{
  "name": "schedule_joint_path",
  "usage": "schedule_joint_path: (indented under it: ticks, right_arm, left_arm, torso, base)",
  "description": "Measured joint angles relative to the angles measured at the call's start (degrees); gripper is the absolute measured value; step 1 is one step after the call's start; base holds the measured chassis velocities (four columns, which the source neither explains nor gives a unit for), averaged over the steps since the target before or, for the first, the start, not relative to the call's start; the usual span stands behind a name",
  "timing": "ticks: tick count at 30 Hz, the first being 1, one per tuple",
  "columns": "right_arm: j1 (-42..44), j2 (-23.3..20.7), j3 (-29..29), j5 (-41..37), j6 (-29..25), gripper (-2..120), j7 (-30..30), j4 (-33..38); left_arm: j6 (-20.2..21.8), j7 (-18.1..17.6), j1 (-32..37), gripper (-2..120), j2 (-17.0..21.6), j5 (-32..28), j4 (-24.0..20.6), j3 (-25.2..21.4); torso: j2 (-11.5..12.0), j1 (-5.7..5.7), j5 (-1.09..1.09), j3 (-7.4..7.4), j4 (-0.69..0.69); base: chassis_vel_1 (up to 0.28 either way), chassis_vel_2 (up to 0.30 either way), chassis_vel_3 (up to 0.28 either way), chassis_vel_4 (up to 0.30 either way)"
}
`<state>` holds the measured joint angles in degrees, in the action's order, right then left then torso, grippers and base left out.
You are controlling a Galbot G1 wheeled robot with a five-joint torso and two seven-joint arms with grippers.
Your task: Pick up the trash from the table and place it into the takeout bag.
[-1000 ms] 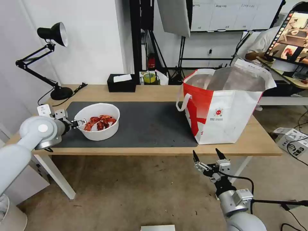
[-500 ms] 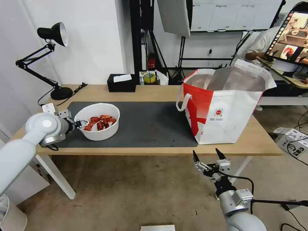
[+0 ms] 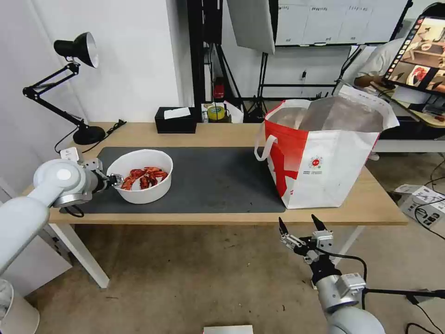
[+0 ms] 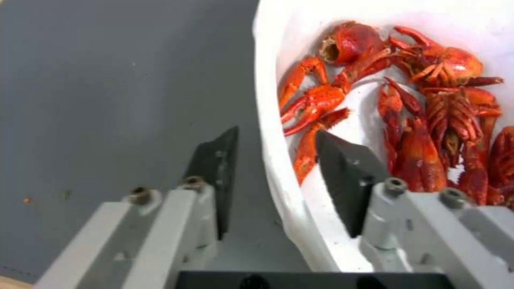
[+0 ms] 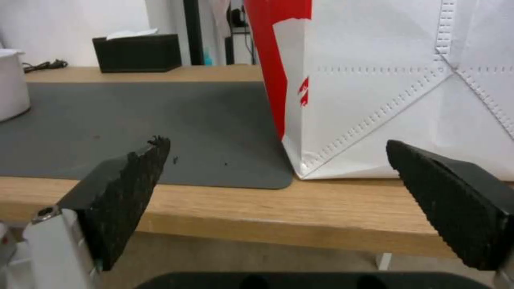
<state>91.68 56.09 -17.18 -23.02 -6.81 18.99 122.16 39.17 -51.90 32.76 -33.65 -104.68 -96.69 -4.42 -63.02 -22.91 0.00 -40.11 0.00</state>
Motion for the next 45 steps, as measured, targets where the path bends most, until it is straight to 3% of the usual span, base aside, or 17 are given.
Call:
schedule_joint_path:
  ticks: [12,25,34,39,45]
  right_arm:
    - [0.00,0.00,0.00,0.00,0.00,100,0.00,0.00]
    - [0.00,0.00,0.00,0.00,0.00,100,0.00,0.00]
    - [0.00,0.00,0.00,0.00,0.00,100,0.00,0.00]
    - [0.00,0.00,0.00,0.00,0.00,100,0.00,0.00]
    - [0.00,0.00,0.00,0.00,0.00,100,0.00,0.00]
  left_arm:
    - [-0.35,0.10,1.93,0,-0.03,-0.36,-0.56,-1.68]
    - [-2.83,0.72,0.89,0,-1.56,0.27,-3.88,-2.41]
    - [-3.94,-0.38,-10.38,0,-3.27,-3.65,-7.18,2.50]
    - [-4.80,-2.29,-19.46,0,-5.94,-7.06,-7.85,7.56]
    - [-5.77,-4.56,-30.54,0,-11.32,-9.73,-5.68,14.07]
  torso:
    - [0.00,0.00,0.00,0.00,0.00]
    - [0.00,0.00,0.00,0.00,0.00]
    - [0.00,0.00,0.02,0.00,0.00]
    - [0.00,0.00,0.02,0.00,-0.01]
    - [0.00,-0.01,-0.01,-0.01,0.01]
  base:
    - [0.000,0.000,0.000,0.000]
    - [0.000,0.000,0.000,0.000]
    - [0.000,0.000,0.000,0.000]
    - [0.000,0.000,0.000,0.000]
    - [0.000,0.000,0.000,0.000]
